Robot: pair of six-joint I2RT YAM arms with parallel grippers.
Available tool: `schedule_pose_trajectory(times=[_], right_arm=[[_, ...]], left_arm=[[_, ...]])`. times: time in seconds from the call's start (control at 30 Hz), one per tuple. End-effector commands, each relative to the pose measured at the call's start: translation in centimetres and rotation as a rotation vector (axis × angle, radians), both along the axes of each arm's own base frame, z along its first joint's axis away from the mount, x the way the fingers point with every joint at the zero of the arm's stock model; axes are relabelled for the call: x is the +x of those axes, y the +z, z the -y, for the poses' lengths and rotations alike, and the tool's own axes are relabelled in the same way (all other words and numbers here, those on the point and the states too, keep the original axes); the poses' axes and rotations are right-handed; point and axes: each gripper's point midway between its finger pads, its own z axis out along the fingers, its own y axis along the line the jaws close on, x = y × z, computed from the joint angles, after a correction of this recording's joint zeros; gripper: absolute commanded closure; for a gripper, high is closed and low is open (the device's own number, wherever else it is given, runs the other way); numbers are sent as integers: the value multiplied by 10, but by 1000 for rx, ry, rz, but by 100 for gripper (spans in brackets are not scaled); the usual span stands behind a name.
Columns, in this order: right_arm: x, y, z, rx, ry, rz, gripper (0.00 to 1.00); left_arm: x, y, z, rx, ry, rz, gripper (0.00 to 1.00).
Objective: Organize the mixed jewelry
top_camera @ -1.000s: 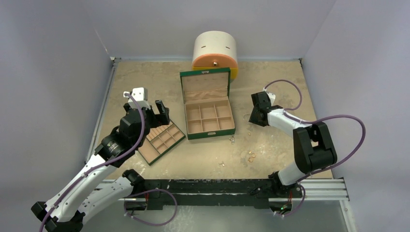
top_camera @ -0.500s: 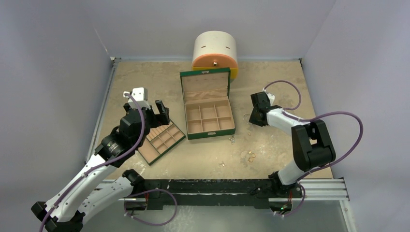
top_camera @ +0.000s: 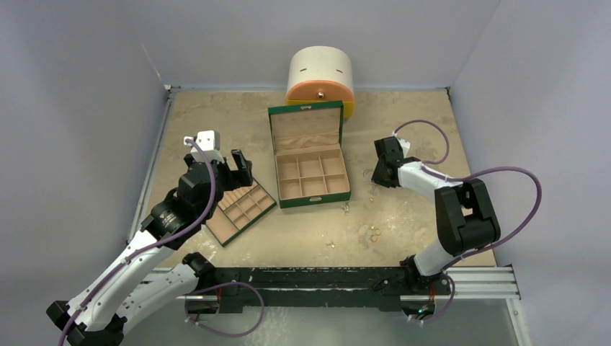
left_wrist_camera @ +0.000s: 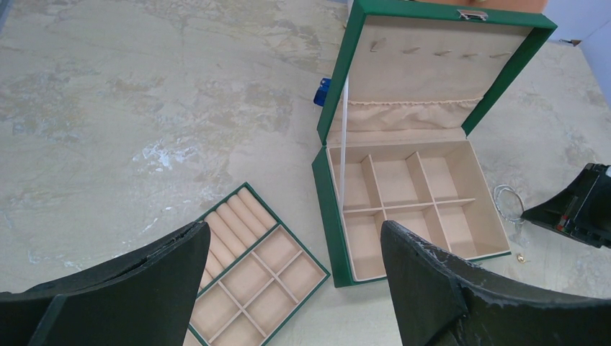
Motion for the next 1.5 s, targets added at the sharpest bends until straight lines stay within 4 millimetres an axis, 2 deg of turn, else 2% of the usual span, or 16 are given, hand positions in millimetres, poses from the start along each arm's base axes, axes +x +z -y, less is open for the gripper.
schedule_pose_trajectory(times=[0.0,0.27,0.47,0.67,0.83,0.93,1.2,1.47], right_arm=[[2,21,-1,13,12,43,100],[4,65,8,-18,27,138,100],[3,107,-1,16,96,229,100],[-1,144,-21,59,170,299,100],[-6,165,-52,53,251,327,100],[-8,170,-78,43,307,327,100],[-10,158,-142,-11,451,282,100],[0,145,-189,-42,524,255,100]], left_arm=[[2,25,-1,-55,14,61,12],[1,26,-2,-59,12,64,12],[0,28,-2,-65,10,69,12],[-1,29,-2,-69,6,73,12],[-1,30,-2,-73,5,77,12],[-1,30,-1,-74,4,76,12],[-2,30,-2,-75,5,77,12],[-1,29,-2,-73,6,75,12]])
